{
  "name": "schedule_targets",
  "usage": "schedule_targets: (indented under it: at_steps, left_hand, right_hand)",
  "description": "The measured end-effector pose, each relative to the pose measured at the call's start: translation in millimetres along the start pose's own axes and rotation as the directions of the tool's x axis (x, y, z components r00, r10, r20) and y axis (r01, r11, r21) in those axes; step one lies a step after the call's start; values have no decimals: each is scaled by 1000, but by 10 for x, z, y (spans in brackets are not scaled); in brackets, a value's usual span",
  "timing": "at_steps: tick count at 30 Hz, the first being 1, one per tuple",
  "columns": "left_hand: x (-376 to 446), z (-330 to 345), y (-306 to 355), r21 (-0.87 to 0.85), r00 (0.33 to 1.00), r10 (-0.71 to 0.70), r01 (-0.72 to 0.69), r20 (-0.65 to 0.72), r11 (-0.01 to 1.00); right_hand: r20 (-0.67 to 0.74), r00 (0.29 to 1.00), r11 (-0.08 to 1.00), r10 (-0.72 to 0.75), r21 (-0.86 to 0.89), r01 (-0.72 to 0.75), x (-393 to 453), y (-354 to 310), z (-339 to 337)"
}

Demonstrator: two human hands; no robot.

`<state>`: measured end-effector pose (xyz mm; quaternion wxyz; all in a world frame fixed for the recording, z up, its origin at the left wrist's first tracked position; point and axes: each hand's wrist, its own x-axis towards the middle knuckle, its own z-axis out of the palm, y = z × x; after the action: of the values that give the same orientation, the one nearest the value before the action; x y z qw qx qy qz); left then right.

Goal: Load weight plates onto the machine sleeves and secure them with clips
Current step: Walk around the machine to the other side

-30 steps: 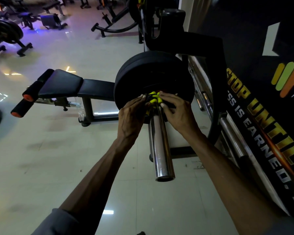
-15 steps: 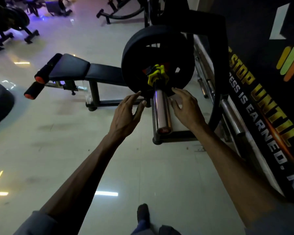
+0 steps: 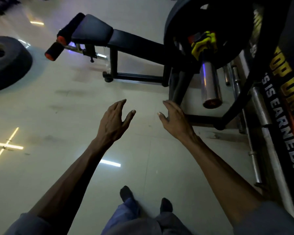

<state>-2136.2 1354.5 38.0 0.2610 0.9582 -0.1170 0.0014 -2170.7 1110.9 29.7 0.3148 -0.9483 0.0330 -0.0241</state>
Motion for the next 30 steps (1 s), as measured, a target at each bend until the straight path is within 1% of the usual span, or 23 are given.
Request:
schedule_targets:
  at_steps: [3,8,16,22,30]
  left_hand:
    - [17,-217,-524,0,998,-65,65,-13,998]
    - [170,-702,-1421,23,985,-160,161,-59,987]
    - [642,-1483,-2640,71,947,-280,293,-155,953]
    - [1372,-1949,-3654,102,919,-334,360,-208,927]
    - [2665,-2827,-5014,124,870,-411,455,-272,882]
  right_hand:
    - [45,997,997,-61,-42,63,239,-422,439]
    - [81,987,985,-138,-91,145,762,-1201,1113]
    - [160,953,953,-257,-120,277,1775,-2398,1897]
    - [210,910,913,-358,-124,388,2856,-3190,2574]
    - [222,871,877,-437,-109,468,4610,-4378,3335]
